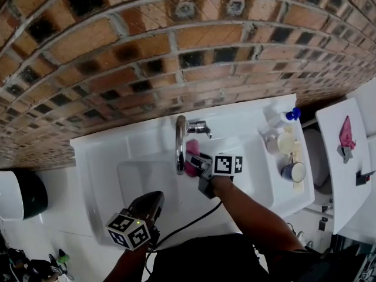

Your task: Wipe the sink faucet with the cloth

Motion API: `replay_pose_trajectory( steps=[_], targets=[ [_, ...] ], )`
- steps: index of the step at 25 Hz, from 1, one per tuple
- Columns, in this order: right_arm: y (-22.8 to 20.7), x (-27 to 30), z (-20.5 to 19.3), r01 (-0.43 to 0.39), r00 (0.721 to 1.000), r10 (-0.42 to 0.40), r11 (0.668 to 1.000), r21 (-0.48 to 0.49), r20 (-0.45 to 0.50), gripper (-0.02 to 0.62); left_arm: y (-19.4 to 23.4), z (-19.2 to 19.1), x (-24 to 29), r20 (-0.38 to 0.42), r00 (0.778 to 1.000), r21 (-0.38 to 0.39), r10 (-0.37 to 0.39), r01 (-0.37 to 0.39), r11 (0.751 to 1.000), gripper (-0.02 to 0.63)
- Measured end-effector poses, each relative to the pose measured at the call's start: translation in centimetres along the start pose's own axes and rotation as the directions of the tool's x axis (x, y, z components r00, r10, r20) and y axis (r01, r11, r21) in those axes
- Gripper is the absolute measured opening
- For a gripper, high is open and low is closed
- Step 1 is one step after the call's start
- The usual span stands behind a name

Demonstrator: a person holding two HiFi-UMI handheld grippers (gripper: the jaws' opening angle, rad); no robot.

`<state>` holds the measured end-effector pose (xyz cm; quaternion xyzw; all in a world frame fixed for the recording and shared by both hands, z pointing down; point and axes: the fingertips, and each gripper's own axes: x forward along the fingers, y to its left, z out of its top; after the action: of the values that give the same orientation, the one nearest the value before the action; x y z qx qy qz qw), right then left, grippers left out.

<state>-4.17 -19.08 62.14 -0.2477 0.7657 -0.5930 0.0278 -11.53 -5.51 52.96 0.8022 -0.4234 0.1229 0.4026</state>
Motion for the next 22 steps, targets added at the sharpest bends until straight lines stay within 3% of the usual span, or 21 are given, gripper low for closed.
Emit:
replay_pose_trajectory(
  steps=[8,15,22],
  targets=[
    [1.7,0.9,1.7,-0.024,0.999,0.024,1.000,0.008,0.032,0.146,0.6,0.1,-0.1,0.014,1.000,-0.019,0.010,-0.010,1.000,0.006],
    [3.6,1.0,3.2,-0.044,0.999,0.046,0.997,-0.057,0.025,0.146,0.4,0.4,-0.1,0.030,1.000,-0.026,0.008,-0.008,1.000,0.006],
    [8.1,-0.1,3.9,-0.117,0.992,0.124,0.954,-0.278,0.007,0.146,0.0,0.3,-0.6,0.034,0.999,-0.018,0.001,-0.001,1.000,0.006]
  ],
)
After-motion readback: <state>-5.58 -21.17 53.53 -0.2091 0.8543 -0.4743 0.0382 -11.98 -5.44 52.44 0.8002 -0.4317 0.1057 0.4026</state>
